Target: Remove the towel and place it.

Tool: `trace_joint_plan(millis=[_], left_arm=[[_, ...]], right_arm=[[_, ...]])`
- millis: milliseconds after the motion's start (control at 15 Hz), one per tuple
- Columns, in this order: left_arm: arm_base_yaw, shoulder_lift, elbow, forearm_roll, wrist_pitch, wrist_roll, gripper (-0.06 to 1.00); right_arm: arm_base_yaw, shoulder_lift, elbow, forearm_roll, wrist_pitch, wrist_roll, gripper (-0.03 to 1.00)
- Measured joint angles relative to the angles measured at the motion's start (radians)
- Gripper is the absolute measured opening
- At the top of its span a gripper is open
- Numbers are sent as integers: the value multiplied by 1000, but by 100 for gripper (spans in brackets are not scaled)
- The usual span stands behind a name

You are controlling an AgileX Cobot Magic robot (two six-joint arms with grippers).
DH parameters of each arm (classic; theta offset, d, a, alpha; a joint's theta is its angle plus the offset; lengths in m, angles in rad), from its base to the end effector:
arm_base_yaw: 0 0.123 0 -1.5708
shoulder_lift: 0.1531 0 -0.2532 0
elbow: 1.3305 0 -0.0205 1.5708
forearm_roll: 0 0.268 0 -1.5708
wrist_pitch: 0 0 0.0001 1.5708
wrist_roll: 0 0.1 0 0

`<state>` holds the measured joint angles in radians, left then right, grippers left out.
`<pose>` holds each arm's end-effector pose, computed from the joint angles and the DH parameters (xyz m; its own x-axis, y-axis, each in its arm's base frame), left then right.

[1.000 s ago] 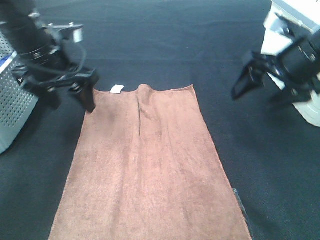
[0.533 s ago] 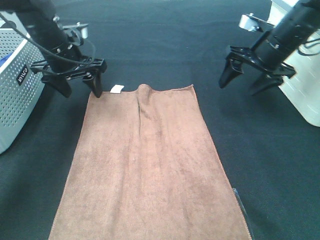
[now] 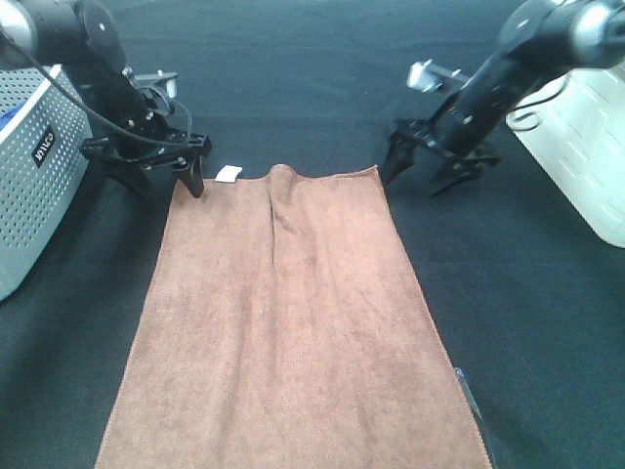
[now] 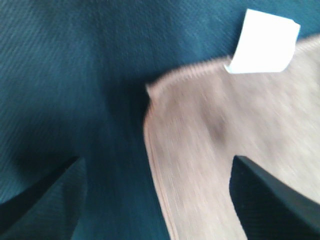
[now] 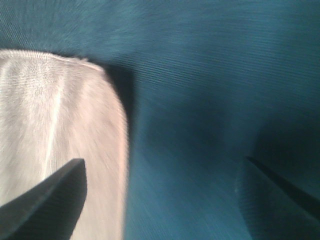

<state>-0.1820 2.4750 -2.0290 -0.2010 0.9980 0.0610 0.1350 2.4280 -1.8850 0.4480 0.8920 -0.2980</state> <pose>0.4891 -0.1071 0.0763 -0.9684 0.1291 -0.2132 0.1678 0.9703 -0.1743 0.4805 0.0993 0.0674 -0.9528 -0.1341 -0.2724 -0.2219 0.9199 0.3232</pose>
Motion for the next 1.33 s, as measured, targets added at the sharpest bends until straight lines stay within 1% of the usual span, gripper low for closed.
trace_joint_plan(millis=[267, 467, 733, 867, 1000, 1067, 1133, 1200, 1267, 1333], left_arm=[[0, 31, -17, -2, 5, 16, 74], [1, 36, -23, -12, 12, 26, 74], [-8, 38, -23, -78, -8, 51, 74], [-36, 46, -27, -88, -32, 58, 74], [-41, 48, -27, -93, -44, 59, 71], [-41, 48, -27, -87, -49, 59, 62], [-41, 49, -27, -77, -55, 59, 54], [-41, 51, -27, -73, -59, 59, 43], [-41, 54, -27, -73, -62, 67, 31], [-41, 55, -27, -75, -65, 80, 17]], right_arm=[[27, 44, -49, 14, -37, -6, 77], [57, 61, -58, 17, -87, -13, 77], [97, 65, -60, 20, -149, -33, 75], [124, 71, -60, 20, -179, -53, 75], [127, 72, -60, 14, -183, -58, 73], [127, 72, -60, -1, -184, -58, 71], [127, 72, -60, -11, -190, -58, 63], [127, 74, -60, -18, -199, -58, 55], [127, 74, -60, -24, -208, -58, 45], [127, 76, -60, -38, -213, -58, 31]])
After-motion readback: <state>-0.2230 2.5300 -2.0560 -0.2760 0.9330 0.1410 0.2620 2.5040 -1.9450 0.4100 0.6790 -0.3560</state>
